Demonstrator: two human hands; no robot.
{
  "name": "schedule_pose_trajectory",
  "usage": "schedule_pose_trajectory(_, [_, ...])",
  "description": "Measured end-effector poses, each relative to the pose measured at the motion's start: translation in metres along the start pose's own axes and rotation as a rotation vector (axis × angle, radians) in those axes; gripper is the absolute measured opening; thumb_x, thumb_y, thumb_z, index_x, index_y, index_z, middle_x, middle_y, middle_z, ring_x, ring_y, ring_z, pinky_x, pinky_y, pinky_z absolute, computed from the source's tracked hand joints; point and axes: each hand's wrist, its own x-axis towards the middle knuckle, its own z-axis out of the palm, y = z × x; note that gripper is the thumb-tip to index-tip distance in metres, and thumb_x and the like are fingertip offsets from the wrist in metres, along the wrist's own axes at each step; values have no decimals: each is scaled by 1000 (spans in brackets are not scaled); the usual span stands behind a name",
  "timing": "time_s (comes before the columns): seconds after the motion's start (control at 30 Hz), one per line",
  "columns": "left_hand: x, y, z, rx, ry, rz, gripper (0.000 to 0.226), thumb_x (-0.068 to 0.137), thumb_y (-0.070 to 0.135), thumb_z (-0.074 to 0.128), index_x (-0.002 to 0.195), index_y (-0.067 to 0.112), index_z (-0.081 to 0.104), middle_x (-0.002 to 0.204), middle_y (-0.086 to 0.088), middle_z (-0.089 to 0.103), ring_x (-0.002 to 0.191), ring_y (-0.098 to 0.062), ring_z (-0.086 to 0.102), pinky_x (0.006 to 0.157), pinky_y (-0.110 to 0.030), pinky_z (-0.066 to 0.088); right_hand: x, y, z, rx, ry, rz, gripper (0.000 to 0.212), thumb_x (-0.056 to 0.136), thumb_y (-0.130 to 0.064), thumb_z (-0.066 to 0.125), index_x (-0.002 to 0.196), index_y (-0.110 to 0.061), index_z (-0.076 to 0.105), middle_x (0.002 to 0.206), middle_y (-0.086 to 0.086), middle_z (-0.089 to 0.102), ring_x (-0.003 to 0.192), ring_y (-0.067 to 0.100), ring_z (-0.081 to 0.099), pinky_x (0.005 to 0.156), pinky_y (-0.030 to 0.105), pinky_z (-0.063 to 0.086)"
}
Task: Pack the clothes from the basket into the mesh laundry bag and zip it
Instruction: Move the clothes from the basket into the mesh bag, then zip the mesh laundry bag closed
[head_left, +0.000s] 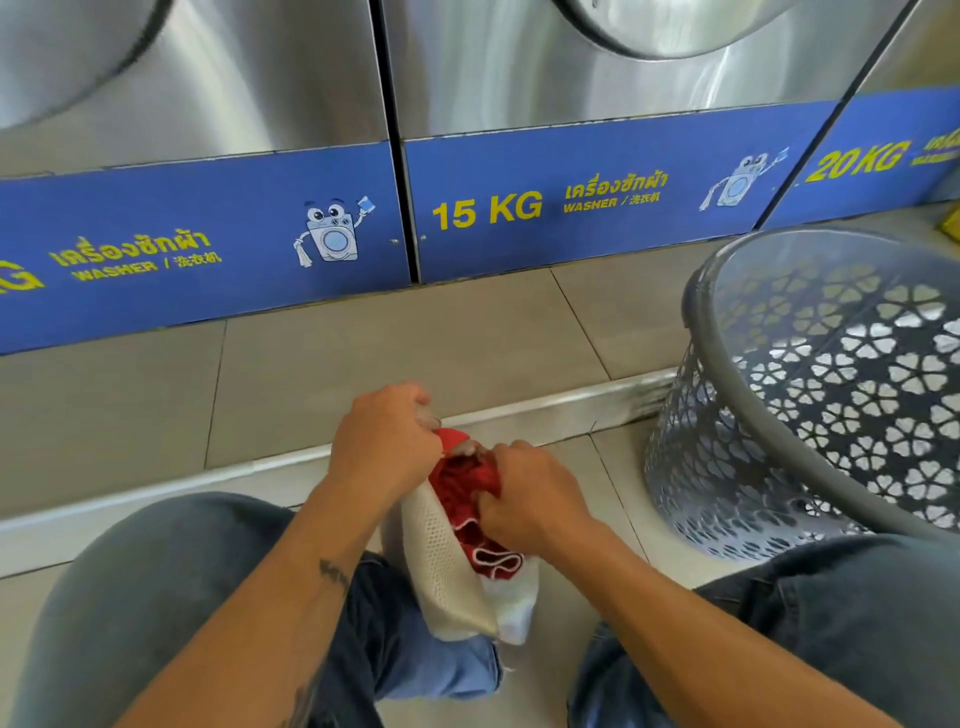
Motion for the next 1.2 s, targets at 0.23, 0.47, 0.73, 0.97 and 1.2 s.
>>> schedule_pose_trajectory(0.23, [-4,6,1,-315,-11,185,37,91,-2,51,99,25,76,92,7,77,83,-3,69,66,-1,44,-7,-2,43,341,-127,-235,26,92,-24,46,110,-15,63,107,4,70,94,23,63,85,45,54])
schedule_pose_trajectory(0.47, [-7,16,-1,-350,14,246,36,96,0,49,106,28,68,89,10,71,81,-2,63,66,-14,45,18,48,29,516,-158,91,31,81,-11,45,94,-32,65,78,-7,68,70,15,60,77,50,59])
schedule_pose_trajectory(0.73, [-2,17,4,-112,-117,278,51,86,5,63,129,32,57,104,3,54,88,-9,50,73,-19,41,13,61,-28,160,-88,215,27,86,-25,58,112,-16,59,109,8,68,98,28,65,81,39,56])
schedule_pose_trajectory(0.97, [-7,15,-10,-84,-96,51,49,79,12,63,127,19,63,115,-8,64,105,-27,60,93,-40,52,-11,37,-3,109,-283,-59,35,79,-35,59,112,-36,68,116,-4,69,105,22,64,86,36,54])
schedule_pose_trajectory(1.2, [-9,4,-19,-84,-113,57,20,82,16,68,97,28,75,103,3,71,98,-18,65,89,-32,53,-8,28,-27,207,-354,-38,42,88,-8,49,105,-32,78,112,-2,71,104,21,64,92,33,53])
